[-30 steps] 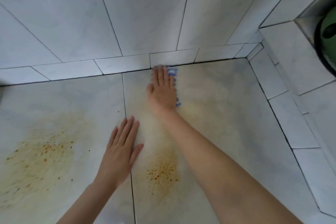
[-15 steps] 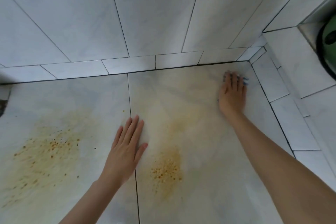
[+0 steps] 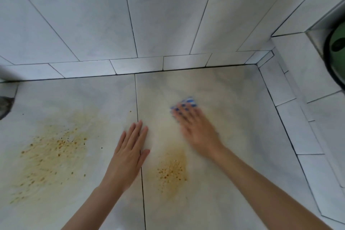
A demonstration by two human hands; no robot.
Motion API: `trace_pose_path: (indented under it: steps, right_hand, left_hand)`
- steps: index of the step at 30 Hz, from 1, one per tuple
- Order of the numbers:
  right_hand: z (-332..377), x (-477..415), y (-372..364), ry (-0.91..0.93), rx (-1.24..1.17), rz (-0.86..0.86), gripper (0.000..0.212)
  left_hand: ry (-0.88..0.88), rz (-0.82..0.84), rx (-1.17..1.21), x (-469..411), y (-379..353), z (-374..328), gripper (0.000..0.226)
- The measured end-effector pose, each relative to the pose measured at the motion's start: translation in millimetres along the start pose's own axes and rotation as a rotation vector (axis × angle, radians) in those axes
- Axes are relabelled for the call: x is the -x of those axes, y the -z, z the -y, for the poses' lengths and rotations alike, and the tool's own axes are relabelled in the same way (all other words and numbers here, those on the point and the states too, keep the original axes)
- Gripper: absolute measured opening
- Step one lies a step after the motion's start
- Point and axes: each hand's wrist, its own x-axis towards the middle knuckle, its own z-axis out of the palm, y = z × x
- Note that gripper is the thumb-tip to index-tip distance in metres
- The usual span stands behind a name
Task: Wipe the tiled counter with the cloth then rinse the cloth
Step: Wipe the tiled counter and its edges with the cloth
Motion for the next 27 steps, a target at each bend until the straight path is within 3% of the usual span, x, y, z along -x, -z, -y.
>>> trace_pose_path:
  steps: [4,6,8,15,17,19,23,25,27]
  right_hand:
    - [-89.2,50.1,12.7,-0.391,0.105,0.005,0.064]
    - [-88.8,56.1,15.1,-0.608,0.06,-0.024,0.06]
    - [-52.7,46.7,8.3,-0.683,0.003,-0.067,0.062]
    - [135.8,67.0,-23.1,-0.168,-0.139,-0.046,0.053]
    - [135.3,79.9,-22.1,-0.034,-0.093,-0.009,0.053]
    - [101.1,97.4,-20.4,-0.04,-0.039,0.009,0.054]
    - [21.4,148.8,-7.5,-0.49,0.049,0.008,0.05]
    - [20.6,161.6,-1.9,-0.707,0.029,-0.006,0.055]
    - [50.3,156.0,-6.5,-0.784,0.017,-0.041,0.057]
  left_hand:
    - [0.022,-0.017,0.06,-0.7,2.5,-2.6,0.06]
    - [0.027,-0.025,0.09,-0.4,4.6,-3.7,0.062]
    - [0.018,-0.035,0.104,3.5,6.3,-4.6,0.066]
    - [-0.014,0.031,0.09,28.3,11.1,4.8,0.062]
    - [-0.037,0.047,0.063,33.4,11.4,8.8,0.06]
    - [-0.045,0.049,0.062,36.4,11.0,7.7,0.064]
    - [-0.031,0.076,0.104,36.0,12.8,3.4,0.075]
    - [-0.037,0.071,0.104,35.6,12.8,4.4,0.075]
    - [-0.044,0.067,0.107,35.6,12.2,6.1,0.072]
